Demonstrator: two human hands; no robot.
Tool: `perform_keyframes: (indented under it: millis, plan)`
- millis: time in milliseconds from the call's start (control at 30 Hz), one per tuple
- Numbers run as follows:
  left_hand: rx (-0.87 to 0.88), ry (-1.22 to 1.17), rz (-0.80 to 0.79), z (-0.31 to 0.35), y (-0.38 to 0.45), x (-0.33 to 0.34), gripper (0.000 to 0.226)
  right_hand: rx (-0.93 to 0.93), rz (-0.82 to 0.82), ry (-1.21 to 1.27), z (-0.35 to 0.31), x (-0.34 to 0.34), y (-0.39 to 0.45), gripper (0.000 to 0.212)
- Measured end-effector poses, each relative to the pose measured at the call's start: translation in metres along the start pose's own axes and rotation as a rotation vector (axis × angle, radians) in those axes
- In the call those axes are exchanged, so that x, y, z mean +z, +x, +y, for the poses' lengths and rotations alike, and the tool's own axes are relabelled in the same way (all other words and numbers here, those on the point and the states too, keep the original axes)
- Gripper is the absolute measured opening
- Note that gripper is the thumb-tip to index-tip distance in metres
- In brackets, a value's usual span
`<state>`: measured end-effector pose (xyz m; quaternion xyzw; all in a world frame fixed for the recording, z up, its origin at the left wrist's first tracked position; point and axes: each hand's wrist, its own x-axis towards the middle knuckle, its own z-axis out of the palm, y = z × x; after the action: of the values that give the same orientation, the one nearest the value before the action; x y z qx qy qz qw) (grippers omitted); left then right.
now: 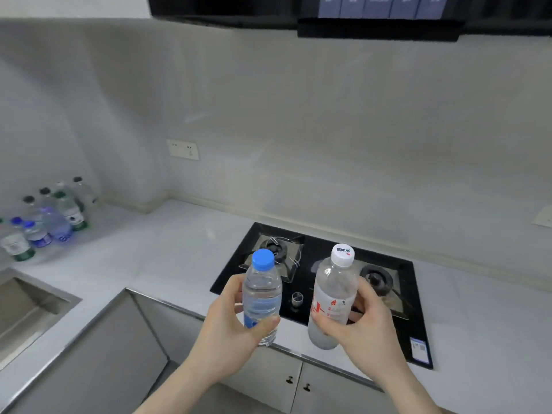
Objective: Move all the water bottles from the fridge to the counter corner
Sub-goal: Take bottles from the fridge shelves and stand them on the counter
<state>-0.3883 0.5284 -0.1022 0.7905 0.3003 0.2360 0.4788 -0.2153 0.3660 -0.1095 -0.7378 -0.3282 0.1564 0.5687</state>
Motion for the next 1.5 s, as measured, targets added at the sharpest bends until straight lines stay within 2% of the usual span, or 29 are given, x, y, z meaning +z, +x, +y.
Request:
perform_keyframes:
  millis: [300, 533, 967, 1500]
  plan:
    - [-0.104, -0.014, 0.146, -0.065, 0.006, -0.13, 0.051, -0.095, -0.184, 0.017, -0.035, 0.15, 0.047, 0.071]
    - [-0.168, -0.01, 0.283, -0.1, 0.0, -0.2, 0.046, -0.109, -0.359, 0.066, -0.057, 0.237, 0.071, 0.06]
    - [-0.263, 0.03, 0.495, -0.146, 0.026, -0.271, 0.051, -0.158, -0.55, 0.06, -0.075, 0.345, 0.139, 0.052]
    - [-0.315, 0.115, 0.652, -0.189, 0.165, -0.344, 0.048, -0.22, -0.673, 0.065, -0.081, 0.452, 0.305, 0.051]
